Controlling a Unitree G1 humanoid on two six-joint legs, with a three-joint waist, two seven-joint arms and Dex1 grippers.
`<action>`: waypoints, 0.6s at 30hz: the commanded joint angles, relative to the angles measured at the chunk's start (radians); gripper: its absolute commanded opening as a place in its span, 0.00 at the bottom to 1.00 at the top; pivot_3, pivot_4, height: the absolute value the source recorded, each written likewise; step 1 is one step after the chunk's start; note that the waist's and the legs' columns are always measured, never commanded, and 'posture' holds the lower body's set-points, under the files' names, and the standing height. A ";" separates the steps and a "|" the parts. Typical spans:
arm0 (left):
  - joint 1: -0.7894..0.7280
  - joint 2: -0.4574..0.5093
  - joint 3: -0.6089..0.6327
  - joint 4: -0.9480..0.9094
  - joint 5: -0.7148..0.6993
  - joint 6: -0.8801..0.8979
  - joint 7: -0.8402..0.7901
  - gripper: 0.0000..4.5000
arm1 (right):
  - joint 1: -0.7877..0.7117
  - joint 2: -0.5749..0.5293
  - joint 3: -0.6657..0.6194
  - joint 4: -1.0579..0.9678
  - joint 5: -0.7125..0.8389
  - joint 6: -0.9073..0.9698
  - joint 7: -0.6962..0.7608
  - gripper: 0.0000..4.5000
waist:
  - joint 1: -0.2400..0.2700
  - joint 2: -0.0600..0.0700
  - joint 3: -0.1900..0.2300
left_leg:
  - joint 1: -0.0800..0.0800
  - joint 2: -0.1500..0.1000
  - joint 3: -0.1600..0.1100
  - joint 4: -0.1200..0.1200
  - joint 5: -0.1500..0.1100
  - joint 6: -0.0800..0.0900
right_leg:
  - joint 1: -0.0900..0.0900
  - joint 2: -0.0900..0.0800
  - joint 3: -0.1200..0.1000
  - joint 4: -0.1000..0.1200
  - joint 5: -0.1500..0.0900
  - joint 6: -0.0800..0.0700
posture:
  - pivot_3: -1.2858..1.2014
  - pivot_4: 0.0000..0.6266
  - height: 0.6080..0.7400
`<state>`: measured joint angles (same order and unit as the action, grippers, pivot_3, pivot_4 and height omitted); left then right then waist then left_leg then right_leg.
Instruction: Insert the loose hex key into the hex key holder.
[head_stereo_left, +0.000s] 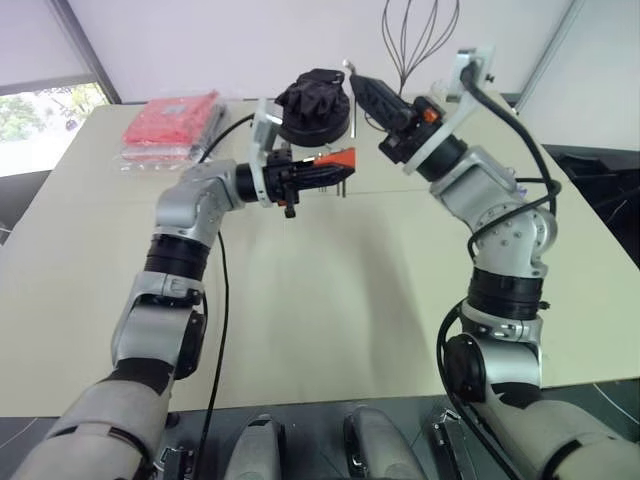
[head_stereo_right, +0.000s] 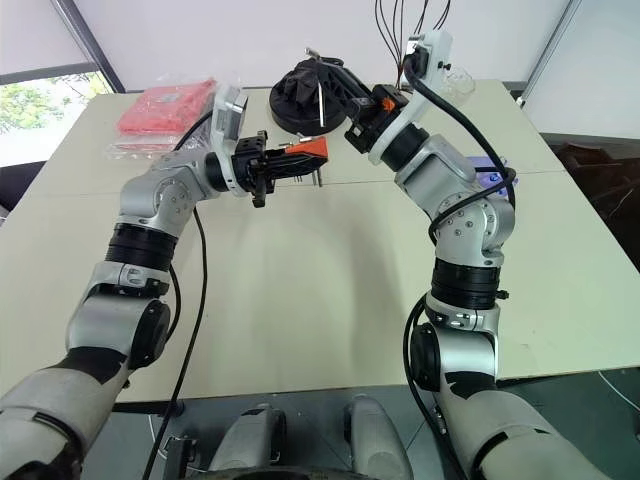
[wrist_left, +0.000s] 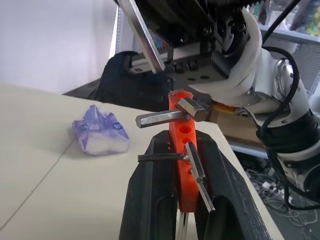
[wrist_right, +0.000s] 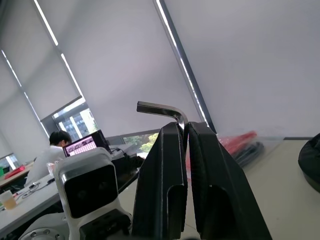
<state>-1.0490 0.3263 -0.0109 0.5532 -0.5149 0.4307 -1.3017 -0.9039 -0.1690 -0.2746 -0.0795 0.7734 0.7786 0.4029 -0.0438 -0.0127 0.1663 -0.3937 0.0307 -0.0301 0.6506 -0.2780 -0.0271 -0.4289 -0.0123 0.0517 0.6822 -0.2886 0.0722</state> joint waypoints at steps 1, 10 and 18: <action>-0.036 -0.005 0.030 0.013 0.005 -0.037 0.002 0.00 | -0.003 -0.003 0.013 -0.058 0.025 -0.024 0.004 0.02 | -0.002 0.000 0.000 | 0.000 0.000 0.000 0.000 0.000 0.000 | 0.000 0.000 0.000 0.000 0.000 0.000 | 0.52 0.24 1.00; -0.052 -0.015 0.037 0.050 0.018 -0.067 0.002 0.00 | 0.012 -0.002 0.027 -0.067 0.040 -0.036 -0.009 0.02 | 0.000 0.000 0.000 | 0.000 0.000 0.000 0.000 0.000 0.000 | 0.000 0.000 0.000 0.000 0.000 0.000 | 0.52 0.24 1.00; -0.041 -0.018 0.044 0.026 0.010 -0.046 -0.009 0.00 | 0.029 -0.002 0.028 -0.053 0.047 -0.046 -0.017 0.02 | -0.001 0.000 0.000 | 0.000 0.000 0.000 0.000 0.000 0.000 | 0.000 0.000 0.000 0.000 0.000 0.000 | 0.52 0.24 1.00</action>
<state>-1.0669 0.3034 0.0126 0.6179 -0.4902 0.3853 -1.3044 -0.8644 -0.1719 -0.2391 -0.0896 0.7982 0.7552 0.3878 -0.0447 -0.0127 0.1663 -0.3936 0.0308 -0.0302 0.6504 -0.2780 -0.0270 -0.4290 -0.0120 0.0517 0.6820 -0.2886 0.0722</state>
